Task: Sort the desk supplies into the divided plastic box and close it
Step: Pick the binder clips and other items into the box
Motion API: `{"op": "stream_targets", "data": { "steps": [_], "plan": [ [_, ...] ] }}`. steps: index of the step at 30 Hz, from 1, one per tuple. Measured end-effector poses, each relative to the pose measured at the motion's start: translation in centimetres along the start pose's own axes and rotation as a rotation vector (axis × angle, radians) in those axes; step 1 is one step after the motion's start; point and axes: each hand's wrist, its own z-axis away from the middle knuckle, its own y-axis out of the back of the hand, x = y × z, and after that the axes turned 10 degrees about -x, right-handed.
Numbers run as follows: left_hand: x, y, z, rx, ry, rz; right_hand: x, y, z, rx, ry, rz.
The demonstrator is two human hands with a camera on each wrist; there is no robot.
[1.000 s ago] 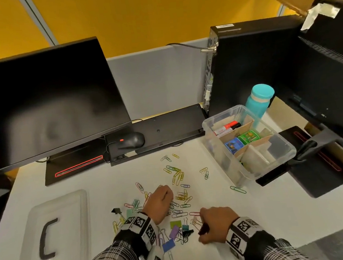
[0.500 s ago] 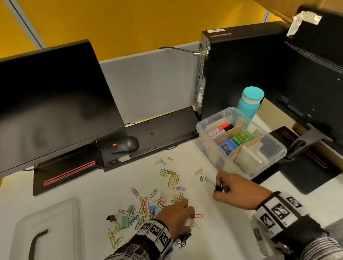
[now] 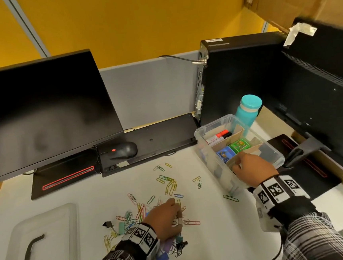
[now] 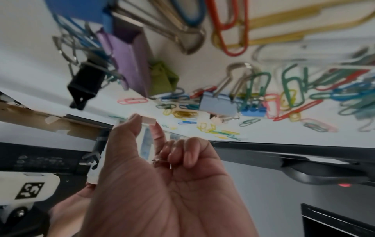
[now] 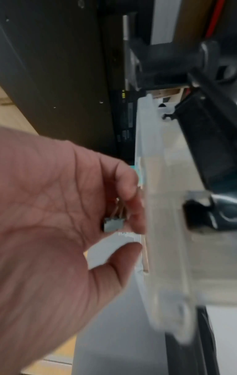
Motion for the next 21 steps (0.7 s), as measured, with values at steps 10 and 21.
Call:
{"op": "stream_targets", "data": {
  "steps": [10, 21],
  "plan": [
    [-1.2, 0.9, 1.0, 0.134, 0.082, 0.114, 5.6, -1.1, -0.9, 0.455, 0.185, -0.331],
    [9.6, 6.5, -5.3, 0.320, -0.069, 0.063, 7.6, -3.6, -2.9, 0.464, 0.026, -0.211]
  ]
}}
